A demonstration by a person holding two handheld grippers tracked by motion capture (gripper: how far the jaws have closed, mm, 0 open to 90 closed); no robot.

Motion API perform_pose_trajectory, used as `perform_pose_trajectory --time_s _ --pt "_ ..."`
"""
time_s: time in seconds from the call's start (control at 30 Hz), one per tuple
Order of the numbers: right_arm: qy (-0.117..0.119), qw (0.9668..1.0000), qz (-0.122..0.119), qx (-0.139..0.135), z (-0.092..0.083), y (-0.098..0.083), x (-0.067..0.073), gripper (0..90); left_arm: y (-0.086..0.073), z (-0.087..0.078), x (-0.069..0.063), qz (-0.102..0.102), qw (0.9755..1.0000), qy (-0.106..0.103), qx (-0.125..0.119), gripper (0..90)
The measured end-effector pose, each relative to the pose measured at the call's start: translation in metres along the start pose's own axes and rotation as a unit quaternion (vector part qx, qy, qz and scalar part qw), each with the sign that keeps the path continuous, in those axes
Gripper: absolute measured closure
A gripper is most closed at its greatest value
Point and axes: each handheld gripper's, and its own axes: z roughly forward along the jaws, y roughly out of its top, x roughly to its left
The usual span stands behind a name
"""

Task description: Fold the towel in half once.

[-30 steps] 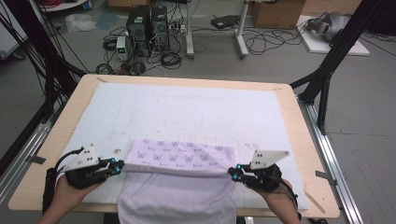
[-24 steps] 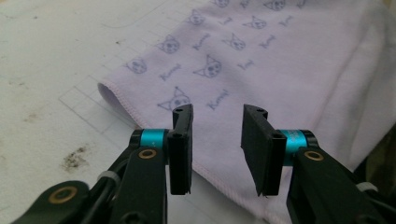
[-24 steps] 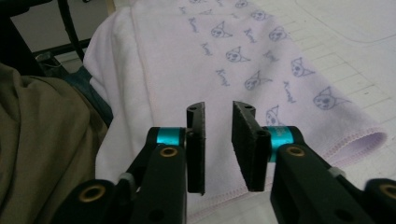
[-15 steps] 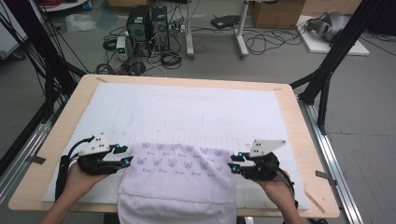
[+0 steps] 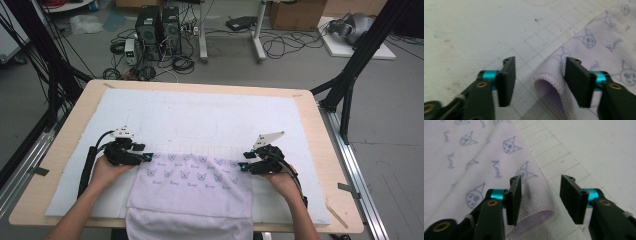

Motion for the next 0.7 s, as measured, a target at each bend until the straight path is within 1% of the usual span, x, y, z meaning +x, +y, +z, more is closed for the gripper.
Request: perform_pose_trajectory --time_s 0.03,0.07,0.1,0.13,0.17,0.27,0.37,0.4,0.43,0.53,0.57,0.6,0.63,0.7 --pt "0.010 0.9999 -0.003 0.011 0.002 0.000 -0.001 72.2 0.001 0.000 -0.002 0.010 0.9999 0.003 0.003 74.8" --pt "0.013 0.9997 -0.006 0.019 0.004 0.000 -0.001 79.6 0.001 -0.001 -0.003 0.013 0.9999 0.003 -0.002 82.1" --pt "0.014 0.9996 -0.005 0.022 0.005 0.000 -0.002 83.5 0.002 -0.003 -0.006 0.018 0.9998 0.009 -0.004 84.5" --pt "0.009 0.9997 -0.004 0.023 0.004 0.001 -0.002 84.8 0.003 -0.005 -0.006 0.021 0.9996 0.014 -0.006 85.1" --pt "-0.002 0.9997 -0.002 0.025 0.002 0.003 -0.003 85.2 0.005 -0.008 -0.007 0.021 0.9995 0.020 -0.011 85.4" --pt "-0.027 0.9995 -0.003 0.017 -0.005 0.012 -0.006 85.7 0.011 -0.017 -0.006 0.021 0.9985 0.040 -0.032 86.0" --pt "-0.046 0.9988 -0.009 0.017 -0.007 0.023 -0.012 85.8 0.021 -0.022 -0.005 0.025 0.9964 0.066 -0.047 86.2" --pt "-0.050 0.9986 -0.006 0.018 -0.008 0.027 -0.014 85.9 0.025 -0.023 -0.003 0.025 0.9957 0.074 -0.050 86.2" --pt "-0.056 0.9984 -0.006 0.010 -0.008 0.030 -0.018 85.9 0.031 -0.024 -0.001 0.026 0.9948 0.083 -0.054 86.2" --pt "-0.068 0.9977 0.006 -0.008 -0.010 0.042 -0.032 86.0 0.050 -0.025 0.011 0.020 0.9927 0.102 -0.063 86.3" --pt "-0.069 0.9975 0.010 -0.013 -0.012 0.047 -0.039 85.9 0.059 -0.026 0.016 0.023 0.9924 0.106 -0.058 86.3" --pt "-0.075 0.9971 0.011 -0.014 -0.013 0.054 -0.044 86.0 0.068 -0.026 0.019 0.024 0.9916 0.112 -0.060 86.3" --pt "-0.080 0.9967 0.010 -0.014 -0.015 0.061 -0.049 86.0 0.078 -0.026 0.022 0.029 0.9906 0.120 -0.059 86.3" --pt "-0.099 0.9949 0.008 -0.019 -0.021 0.078 -0.058 86.1 0.100 -0.029 0.028 0.032 0.9880 0.135 -0.069 86.2"
